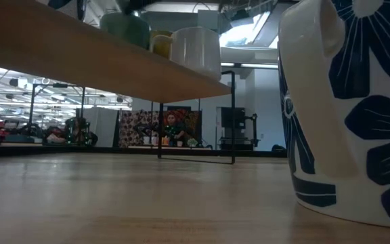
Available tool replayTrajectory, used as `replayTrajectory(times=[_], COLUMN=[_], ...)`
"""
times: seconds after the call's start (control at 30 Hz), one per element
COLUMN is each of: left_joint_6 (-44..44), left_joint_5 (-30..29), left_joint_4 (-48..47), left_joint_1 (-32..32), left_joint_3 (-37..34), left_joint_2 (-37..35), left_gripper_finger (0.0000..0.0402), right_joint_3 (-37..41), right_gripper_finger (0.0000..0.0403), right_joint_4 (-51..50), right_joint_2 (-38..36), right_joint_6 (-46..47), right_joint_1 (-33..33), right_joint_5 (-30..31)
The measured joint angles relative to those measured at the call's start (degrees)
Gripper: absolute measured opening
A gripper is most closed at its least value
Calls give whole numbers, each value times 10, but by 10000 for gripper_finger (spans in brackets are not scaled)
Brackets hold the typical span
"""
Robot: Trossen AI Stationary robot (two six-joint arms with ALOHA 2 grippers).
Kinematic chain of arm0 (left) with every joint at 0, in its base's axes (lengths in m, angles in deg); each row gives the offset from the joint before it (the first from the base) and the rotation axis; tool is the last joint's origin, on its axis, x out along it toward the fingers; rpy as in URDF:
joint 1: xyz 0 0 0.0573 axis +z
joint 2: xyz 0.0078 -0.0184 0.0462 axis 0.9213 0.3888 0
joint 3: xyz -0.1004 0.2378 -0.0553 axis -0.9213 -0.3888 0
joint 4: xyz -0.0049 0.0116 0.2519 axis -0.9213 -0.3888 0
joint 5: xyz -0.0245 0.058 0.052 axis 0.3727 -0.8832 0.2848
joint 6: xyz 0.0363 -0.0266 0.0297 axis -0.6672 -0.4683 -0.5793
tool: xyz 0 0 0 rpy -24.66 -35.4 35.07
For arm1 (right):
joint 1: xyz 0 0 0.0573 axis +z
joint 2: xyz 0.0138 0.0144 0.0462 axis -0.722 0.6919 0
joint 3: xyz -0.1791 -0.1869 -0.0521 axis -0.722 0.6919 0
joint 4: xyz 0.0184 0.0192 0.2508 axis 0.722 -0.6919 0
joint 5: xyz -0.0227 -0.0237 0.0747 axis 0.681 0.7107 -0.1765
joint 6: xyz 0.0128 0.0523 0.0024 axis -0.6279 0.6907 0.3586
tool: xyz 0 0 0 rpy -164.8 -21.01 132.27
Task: Place coffee mugs
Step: Put the purple mug on the shelf
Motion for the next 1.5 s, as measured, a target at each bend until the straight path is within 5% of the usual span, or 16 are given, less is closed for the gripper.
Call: replayTrajectory(times=[0.33, 0.5, 0.73, 1.13, 1.5], left_joint_6=[-7, -15, -16, -30, -30], left_joint_5=[2, 2, 2, -8, -9], left_joint_4=[-1, 0, 0, 1, 1], left_joint_1=[0, 0, 0, 0, 0], left_joint_3=[0, 0, 0, 0, 0], left_joint_2=[0, 0, 0, 0, 0], left_gripper_finger=[142, 142, 142, 142, 142], right_joint_3=[-14, 28, 202, 487, 634], right_gripper_finger=[34, 110, 190, 202, 202], right_joint_4=[-368, -361, -367, -239, -66], right_joint_2=[-23, -61, -146, -328, -347], right_joint_6=[165, 254, 428, 658, 718], right_joint_1=[62, 124, 203, 308, 334], right_joint_5=[18, 13, 5, -51, -51])
